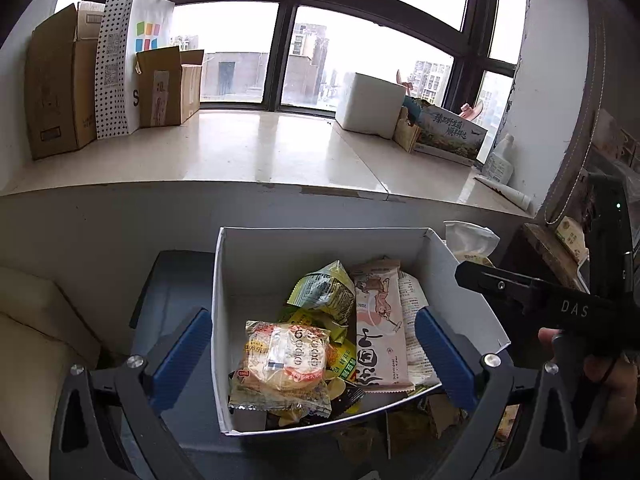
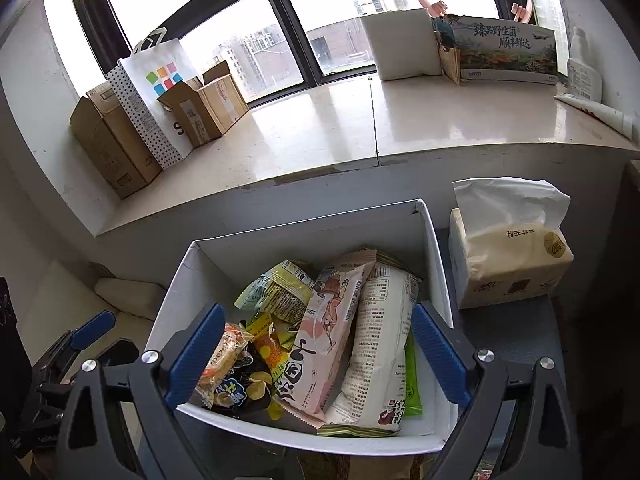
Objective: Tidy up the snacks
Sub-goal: 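Drop the pink bag and round bread pack into the white box, open both tools, then grasp the clear beef jerky pack with the right tool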
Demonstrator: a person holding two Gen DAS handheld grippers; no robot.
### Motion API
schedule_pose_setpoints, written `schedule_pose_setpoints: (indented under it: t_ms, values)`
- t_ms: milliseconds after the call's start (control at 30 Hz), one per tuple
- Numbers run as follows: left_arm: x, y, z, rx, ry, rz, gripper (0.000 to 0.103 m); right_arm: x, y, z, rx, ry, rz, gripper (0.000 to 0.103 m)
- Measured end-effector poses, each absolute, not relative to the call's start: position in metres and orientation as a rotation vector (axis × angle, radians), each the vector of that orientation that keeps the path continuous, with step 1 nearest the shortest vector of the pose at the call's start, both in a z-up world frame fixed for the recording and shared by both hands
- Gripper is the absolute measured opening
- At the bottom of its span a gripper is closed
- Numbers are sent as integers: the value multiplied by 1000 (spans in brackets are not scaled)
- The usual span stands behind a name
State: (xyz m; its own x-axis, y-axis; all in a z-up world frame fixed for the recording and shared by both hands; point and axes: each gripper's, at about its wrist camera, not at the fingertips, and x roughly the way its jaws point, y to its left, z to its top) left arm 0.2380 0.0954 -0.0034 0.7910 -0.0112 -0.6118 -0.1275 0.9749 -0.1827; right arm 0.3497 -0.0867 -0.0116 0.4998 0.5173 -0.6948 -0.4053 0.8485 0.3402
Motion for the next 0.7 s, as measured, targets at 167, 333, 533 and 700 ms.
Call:
schedule_pose_setpoints:
  t_ms: [167, 333, 533, 700]
  values:
    - [194, 69, 7, -129, 627, 42, 103, 294, -96, 12, 41, 766, 621, 103]
    - [142, 45, 10, -100, 609, -15, 103, 238, -108, 20, 23, 685, 698, 103]
    - [79, 44, -5, -135, 602, -12, 103, 175, -121, -8, 6, 628, 773, 103]
    - [39, 58, -28, -182, 635, 24, 103, 133, -109, -57, -95, 696, 831, 103]
